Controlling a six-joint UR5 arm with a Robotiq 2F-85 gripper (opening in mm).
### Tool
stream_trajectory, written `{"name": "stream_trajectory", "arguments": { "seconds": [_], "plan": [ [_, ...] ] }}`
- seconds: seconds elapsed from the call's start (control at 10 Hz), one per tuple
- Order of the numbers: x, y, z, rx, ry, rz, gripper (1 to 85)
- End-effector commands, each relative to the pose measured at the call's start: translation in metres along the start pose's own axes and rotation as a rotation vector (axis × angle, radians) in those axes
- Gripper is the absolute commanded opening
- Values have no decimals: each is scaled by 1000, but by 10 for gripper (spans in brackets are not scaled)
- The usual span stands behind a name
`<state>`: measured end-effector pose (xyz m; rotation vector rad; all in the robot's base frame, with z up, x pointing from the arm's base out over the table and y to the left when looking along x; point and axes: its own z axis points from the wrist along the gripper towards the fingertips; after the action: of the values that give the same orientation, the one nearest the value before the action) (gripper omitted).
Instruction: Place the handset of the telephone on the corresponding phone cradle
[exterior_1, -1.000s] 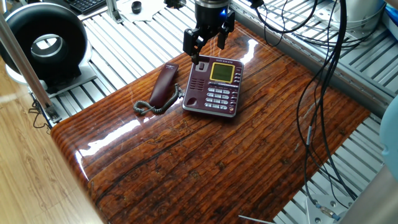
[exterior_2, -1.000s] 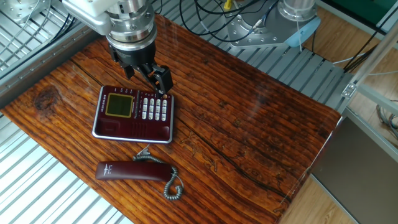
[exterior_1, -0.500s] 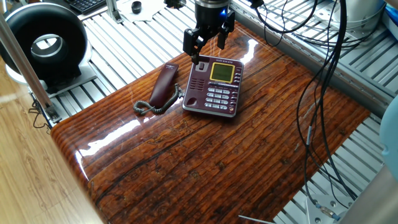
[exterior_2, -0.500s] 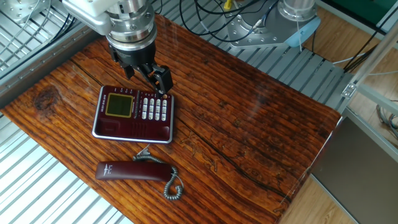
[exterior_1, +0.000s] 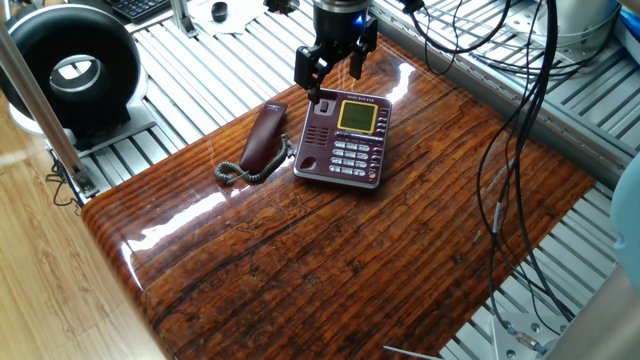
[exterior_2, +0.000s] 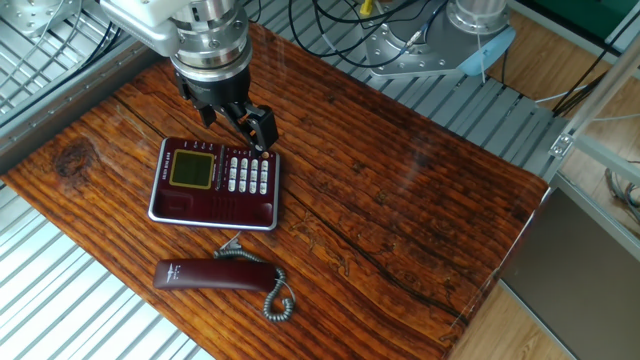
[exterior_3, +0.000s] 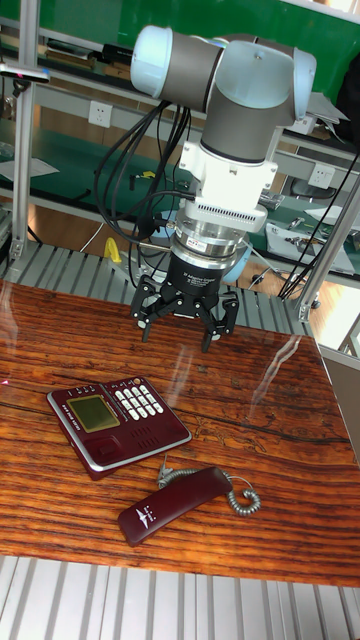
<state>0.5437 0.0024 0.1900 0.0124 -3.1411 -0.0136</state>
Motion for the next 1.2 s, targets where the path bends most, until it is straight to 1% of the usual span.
{"name": "stream_trajectory", "arguments": {
  "seconds": [0.0,0.3,0.8,1.0,1.1],
  "plan": [
    [-23,-48,-6,189,-99,105,17],
    [-27,-40,-5,158,-115,114,17],
    [-29,-35,-9,140,-125,92,17],
    [-31,-29,-8,118,-131,98,13],
    [-31,-23,-7,96,-129,93,13]
  ]
}}
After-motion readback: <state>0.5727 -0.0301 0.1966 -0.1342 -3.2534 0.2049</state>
